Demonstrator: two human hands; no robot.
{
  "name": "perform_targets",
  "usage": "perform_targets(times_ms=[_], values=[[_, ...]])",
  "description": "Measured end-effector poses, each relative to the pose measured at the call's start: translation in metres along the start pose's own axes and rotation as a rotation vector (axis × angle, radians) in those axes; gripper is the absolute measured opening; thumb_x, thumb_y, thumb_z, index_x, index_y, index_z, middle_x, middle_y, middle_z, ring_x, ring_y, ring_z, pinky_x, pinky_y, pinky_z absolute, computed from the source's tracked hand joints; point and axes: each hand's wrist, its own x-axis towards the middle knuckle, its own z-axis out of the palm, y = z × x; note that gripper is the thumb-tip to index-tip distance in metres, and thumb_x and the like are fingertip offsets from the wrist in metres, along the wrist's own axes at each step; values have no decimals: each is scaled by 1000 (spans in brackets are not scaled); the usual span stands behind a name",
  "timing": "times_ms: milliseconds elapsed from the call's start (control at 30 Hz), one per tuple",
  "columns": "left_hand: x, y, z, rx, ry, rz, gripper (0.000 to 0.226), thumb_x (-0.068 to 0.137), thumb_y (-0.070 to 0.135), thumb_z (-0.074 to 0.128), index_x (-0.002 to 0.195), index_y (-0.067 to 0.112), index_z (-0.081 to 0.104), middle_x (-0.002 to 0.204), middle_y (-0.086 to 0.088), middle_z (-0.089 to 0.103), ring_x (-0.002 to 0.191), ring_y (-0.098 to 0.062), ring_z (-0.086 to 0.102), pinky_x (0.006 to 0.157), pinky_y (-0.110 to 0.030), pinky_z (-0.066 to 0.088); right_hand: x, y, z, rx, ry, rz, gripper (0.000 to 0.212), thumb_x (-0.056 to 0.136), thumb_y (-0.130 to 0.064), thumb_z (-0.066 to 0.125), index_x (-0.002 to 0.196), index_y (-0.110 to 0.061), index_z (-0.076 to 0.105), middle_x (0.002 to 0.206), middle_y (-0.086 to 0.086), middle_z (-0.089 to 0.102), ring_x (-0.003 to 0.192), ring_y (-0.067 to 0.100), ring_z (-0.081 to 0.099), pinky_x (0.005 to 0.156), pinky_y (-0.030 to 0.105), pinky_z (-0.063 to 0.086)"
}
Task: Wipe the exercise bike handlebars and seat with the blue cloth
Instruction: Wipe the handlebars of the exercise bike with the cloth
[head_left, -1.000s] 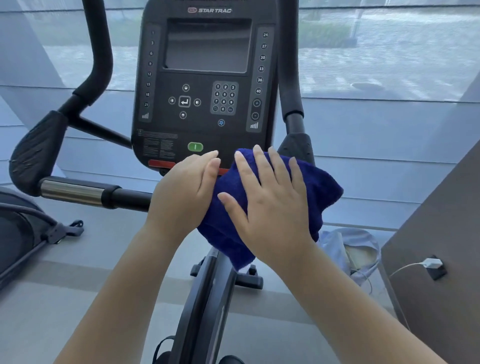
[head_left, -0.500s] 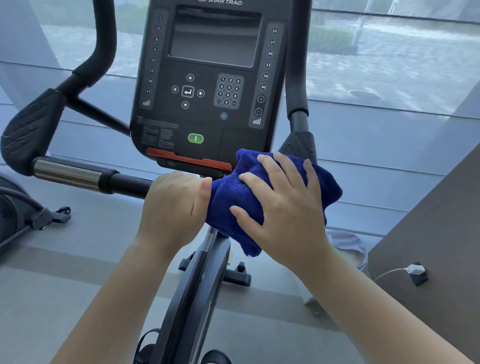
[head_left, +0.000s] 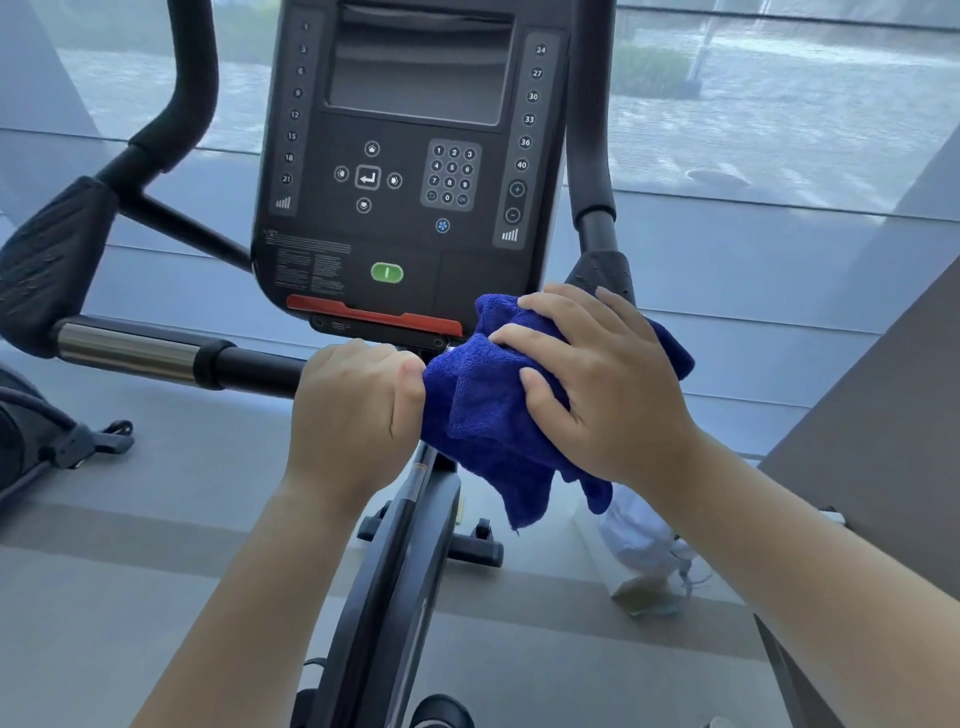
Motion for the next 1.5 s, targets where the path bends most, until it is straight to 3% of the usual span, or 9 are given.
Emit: perform_targets(times_ms=[133,300,433,633,900,1100,1267,1367,1500], values=[[-1,-1,-1,0,3,22,43,94,19,19,62,12,46,58,3,38,59,-19,31,62,-30,23,0,-2,-3,-31,-33,36,41,90,-35,37,116,-23,66,125,2,59,126,25,49,110,47,29],[-1,-1,4,47,46,-1,39,92,20,22,59,11,41,56,0,39,59,-19,29,60,-32,21,-17,-40,13,-208,-100,201,75,71,-76,48,125,-25,59,145,8,45,139,33,32,111,61,17],[-2,-2,4,29,56,30,47,98,26,18,59,13,41,55,0,40,56,-22,33,60,-33,26,-21,-32,14,-212,-18,128,64,73,-68,57,121,-25,61,142,9,48,136,33,39,109,61,23],[-3,-8,4,-2,24,79,69,99,54,15,65,13,59,57,0,52,57,-25,46,61,-33,26,-24,1,7,-136,97,-117,45,80,-50,55,112,-23,70,130,9,59,125,31,52,104,57,32],[-4,-12,7,28,8,105,72,92,71,26,69,11,61,58,-1,52,58,-24,48,60,-35,33,-14,37,-7,-49,-2,-290,46,72,-37,67,115,-19,69,128,10,58,123,28,53,101,53,37],[-4,-8,6,41,17,88,71,90,71,28,68,12,59,58,-1,52,60,-25,49,61,-35,34,-13,32,-14,128,40,-40,40,76,-24,60,115,-21,68,129,2,56,119,23,53,101,44,39],[-4,-5,7,45,8,58,72,89,73,29,65,12,58,57,-1,52,59,-25,49,61,-37,35,4,30,-18,291,44,237,42,80,-19,53,119,-33,62,128,-15,50,118,12,46,101,16,30],[-3,-3,8,45,22,39,71,89,72,29,63,12,56,56,-1,51,58,-25,49,60,-37,36,22,39,-14,282,59,286,42,79,-16,48,113,-35,63,120,-12,53,114,18,48,99,27,38],[-4,-2,7,41,9,30,70,90,71,28,63,13,57,56,-1,53,59,-25,50,62,-38,37,45,51,-9,288,108,353,29,71,-16,39,84,-33,59,94,-10,49,100,25,52,85,34,45]])
